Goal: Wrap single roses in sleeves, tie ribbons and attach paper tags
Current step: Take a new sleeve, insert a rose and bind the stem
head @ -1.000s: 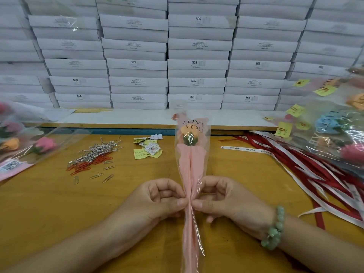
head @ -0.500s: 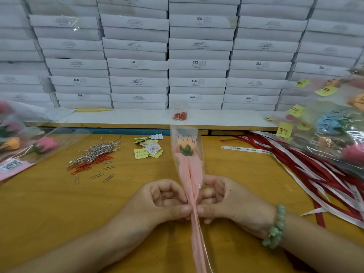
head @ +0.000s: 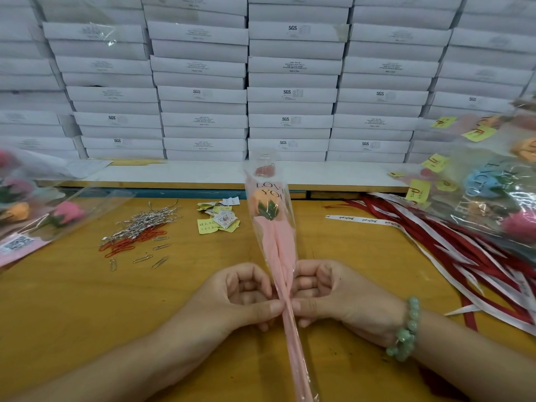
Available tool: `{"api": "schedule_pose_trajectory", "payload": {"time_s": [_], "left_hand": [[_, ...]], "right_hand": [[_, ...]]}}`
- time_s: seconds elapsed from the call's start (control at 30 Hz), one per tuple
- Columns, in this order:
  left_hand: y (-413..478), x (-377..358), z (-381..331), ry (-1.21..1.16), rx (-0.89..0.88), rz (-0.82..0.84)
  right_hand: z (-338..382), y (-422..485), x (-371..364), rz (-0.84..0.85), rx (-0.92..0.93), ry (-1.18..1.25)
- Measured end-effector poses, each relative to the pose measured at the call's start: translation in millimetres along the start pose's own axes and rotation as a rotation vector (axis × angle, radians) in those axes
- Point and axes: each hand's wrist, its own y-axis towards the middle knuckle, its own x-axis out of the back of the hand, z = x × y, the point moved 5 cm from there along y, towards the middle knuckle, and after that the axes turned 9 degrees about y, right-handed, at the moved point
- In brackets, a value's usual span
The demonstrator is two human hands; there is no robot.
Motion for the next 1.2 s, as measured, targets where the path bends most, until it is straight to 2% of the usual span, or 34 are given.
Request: {"api": "schedule_pose_trajectory", "payload": {"time_s": [0.17, 0.3, 0.5, 0.8, 1.0, 1.2], "left_hand": [[1, 3, 4, 0.013, 0.033, -0.067], [1, 1, 4, 0.002, 0.044, -0.015], [0, 1, 4, -0.055, 0.046, -0.02], [1, -2, 4, 0.051, 0.059, -0.073], [-4, -1, 1, 0.216, -0.084, -0.217], [-8, -10, -10, 0.324, -0.184, -0.177]], "right_hand": [[0, 0, 1, -0.006, -0.015, 0.012], [1, -1, -2, -0.002, -0.025, 0.013], [3, -1, -6, -0.024, -0.002, -0.003], [3, 0, -11, -0.089, -0.035, 0.011], [1, 0, -9, -0.139, -0.05, -0.018], [0, 1, -8, -0.163, -0.043, -0.039]]}}
